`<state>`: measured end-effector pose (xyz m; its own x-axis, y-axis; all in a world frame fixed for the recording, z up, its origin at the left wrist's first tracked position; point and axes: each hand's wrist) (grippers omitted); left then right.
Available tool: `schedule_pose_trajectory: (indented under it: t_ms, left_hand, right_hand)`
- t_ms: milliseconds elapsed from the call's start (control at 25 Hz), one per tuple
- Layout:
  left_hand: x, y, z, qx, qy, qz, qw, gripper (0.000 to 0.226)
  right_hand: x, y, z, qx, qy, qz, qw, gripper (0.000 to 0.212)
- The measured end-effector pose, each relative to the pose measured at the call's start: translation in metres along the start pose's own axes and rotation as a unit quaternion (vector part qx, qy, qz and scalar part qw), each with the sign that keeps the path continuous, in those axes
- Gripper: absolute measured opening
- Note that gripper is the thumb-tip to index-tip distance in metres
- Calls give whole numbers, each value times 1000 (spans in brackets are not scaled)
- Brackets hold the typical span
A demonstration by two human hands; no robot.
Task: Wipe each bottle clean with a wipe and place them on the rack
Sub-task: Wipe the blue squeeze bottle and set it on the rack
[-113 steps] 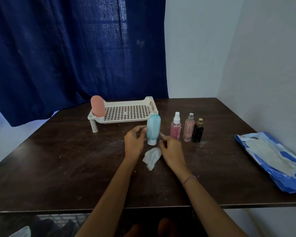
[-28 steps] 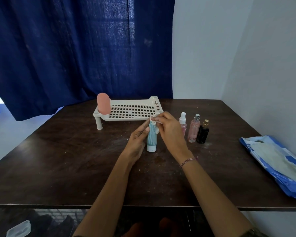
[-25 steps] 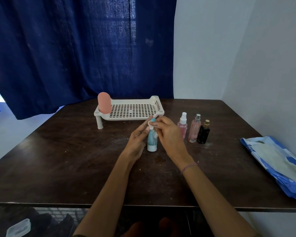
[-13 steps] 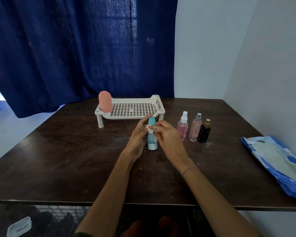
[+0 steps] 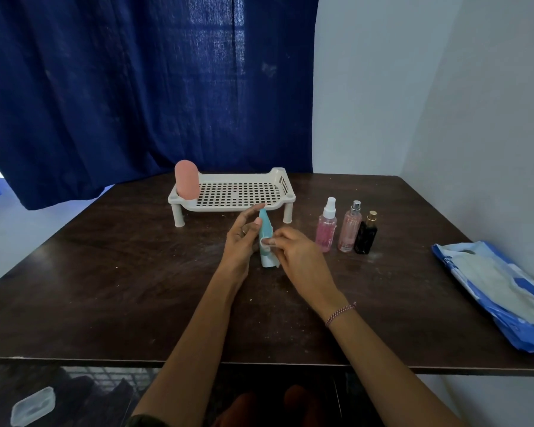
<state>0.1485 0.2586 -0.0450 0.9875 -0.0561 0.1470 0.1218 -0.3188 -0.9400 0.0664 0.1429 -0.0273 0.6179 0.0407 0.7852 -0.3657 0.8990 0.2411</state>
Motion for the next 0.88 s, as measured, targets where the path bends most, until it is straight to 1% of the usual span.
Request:
schedule_pose_trajectory:
  t_ms: [40,200,320,440,520,720,880]
  left_hand:
    - [1,0,0,1,-9,-1,1000,26]
    - [1,2,1,-1,-16,-2,1000,25]
    - [-1,0,2,-7,-21,-4,1000,25]
    - [1,0,3,6,-21,-16,1000,25]
    - [0,0,2,4,-20,-13,1000,25]
    - [-2,-1,2,-5,-21,-6,1000,25]
    - [-2,-2,1,-6,-27,0,1000,25]
  right_hand:
    - [-2,0,0,-11,1,5,1000,25]
    - [15,0,0,-28,-47,-12,998,19]
    - [16,1,-2,-27,-41,-5,999,20]
    - [0,2,-2,-21,-1,10,1000,25]
    - [-1,0,-1,-28,10,12,999,27]
    - [18,0,-4,-42,-17,3,999,25]
    - [10,0,-5,-20,-30,-5,999,23]
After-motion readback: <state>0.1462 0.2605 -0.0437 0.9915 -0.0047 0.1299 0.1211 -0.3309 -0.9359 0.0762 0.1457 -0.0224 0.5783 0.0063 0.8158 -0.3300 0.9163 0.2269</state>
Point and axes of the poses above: each hand's wrist, its own x-axis towards the middle knuckle, its own z-axis out of the back of the hand, y = z × x, and after that the axes turned 15 degrees about -y, right-handed
